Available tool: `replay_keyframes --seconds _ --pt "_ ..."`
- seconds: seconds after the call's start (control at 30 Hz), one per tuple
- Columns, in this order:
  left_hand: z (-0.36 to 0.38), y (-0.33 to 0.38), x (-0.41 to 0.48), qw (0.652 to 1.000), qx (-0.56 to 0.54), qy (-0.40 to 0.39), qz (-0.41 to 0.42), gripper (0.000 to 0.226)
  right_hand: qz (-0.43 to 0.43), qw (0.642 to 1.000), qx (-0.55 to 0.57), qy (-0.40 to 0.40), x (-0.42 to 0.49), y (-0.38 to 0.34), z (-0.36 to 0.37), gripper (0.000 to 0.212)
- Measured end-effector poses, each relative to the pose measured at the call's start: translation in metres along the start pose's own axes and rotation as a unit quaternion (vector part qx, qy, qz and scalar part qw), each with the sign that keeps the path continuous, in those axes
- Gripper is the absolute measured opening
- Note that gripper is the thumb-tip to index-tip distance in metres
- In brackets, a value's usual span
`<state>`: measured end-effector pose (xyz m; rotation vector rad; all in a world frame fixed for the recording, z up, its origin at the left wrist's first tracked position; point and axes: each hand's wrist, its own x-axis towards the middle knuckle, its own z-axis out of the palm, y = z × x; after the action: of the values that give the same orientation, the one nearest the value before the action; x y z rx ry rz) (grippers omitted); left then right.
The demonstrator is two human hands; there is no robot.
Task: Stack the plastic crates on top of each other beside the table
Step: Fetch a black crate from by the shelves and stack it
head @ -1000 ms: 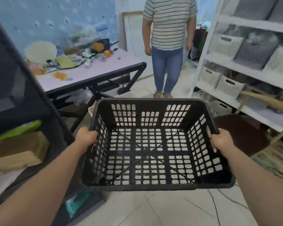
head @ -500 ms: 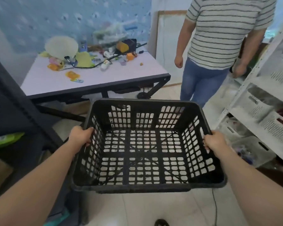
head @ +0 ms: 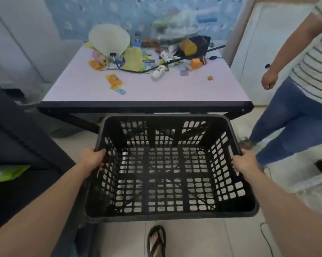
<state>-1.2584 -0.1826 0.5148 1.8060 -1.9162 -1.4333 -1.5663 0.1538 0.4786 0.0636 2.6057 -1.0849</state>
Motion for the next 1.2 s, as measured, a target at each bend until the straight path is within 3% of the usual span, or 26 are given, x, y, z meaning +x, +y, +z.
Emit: replay_keyframes --seconds 0.4,0.5,0.6,0.73,0.93,1.13,1.2 --pt "0.055 0.035 0.111 0.999 0.004 -0.008 -0.036 0.015 0.06 0.997 -0.026 -0.028 0.107 -0.039 0.06 0.017" --pt "0.066 0.04 0.12 0.999 0.013 0.013 -0.032 0.012 0.06 0.996 -0.046 -0.042 0.12 -0.042 0.068 0.006" --pt "0.069 0.041 0.117 0.999 0.033 0.018 -0.034 0.024 0.063 0.993 -0.086 -0.055 0.118 -0.041 0.068 0.008" --pt "0.065 0.052 0.095 0.994 0.09 0.037 -0.041 0.046 0.051 0.987 -0.135 -0.064 0.11 -0.052 0.054 0.039" --pt "0.045 0.059 0.037 0.991 0.104 0.069 -0.039 0.06 -0.063 0.959 -0.275 -0.025 0.087 -0.091 0.042 0.052" --pt "0.004 0.005 -0.036 0.983 0.117 0.132 -0.054 0.061 -0.142 0.935 -0.298 -0.128 0.04 -0.133 0.062 0.071" --pt "-0.004 -0.024 -0.058 0.977 0.151 0.108 -0.101 0.075 -0.095 0.938 -0.297 -0.151 0.019 -0.133 0.065 0.086"
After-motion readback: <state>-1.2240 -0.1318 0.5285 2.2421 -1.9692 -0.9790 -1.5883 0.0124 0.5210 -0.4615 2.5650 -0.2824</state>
